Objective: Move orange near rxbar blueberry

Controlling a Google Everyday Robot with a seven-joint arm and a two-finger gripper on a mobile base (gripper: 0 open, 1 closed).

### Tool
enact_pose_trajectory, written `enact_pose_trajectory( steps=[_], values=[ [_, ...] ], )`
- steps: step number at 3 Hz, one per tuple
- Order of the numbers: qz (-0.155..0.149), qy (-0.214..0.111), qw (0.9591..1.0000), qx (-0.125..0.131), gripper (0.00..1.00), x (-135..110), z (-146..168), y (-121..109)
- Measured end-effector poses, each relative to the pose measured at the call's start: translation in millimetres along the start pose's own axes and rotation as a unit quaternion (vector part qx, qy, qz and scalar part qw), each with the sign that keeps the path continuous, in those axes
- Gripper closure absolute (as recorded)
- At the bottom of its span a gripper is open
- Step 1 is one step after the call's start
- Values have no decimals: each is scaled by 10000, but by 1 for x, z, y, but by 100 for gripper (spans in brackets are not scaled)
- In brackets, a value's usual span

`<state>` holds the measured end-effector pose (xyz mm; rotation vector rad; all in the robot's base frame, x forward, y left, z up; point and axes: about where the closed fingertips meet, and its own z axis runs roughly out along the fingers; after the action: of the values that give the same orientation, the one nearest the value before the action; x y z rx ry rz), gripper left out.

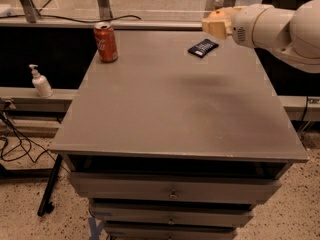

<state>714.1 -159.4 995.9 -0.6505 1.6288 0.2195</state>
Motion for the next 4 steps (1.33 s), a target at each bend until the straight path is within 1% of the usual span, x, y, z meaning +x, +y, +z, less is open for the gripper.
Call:
enact_pose_trajectory(
  steps=[1, 2, 3, 4],
  values=[
    [-4, 4, 10000, -12, 100, 0, 0, 1],
    [33, -45, 9999, 151, 100, 0, 13, -4],
    [277, -60, 9986, 446, 100, 6, 36, -24],
    [567, 33, 9954, 770, 100, 21, 54, -51]
  ],
)
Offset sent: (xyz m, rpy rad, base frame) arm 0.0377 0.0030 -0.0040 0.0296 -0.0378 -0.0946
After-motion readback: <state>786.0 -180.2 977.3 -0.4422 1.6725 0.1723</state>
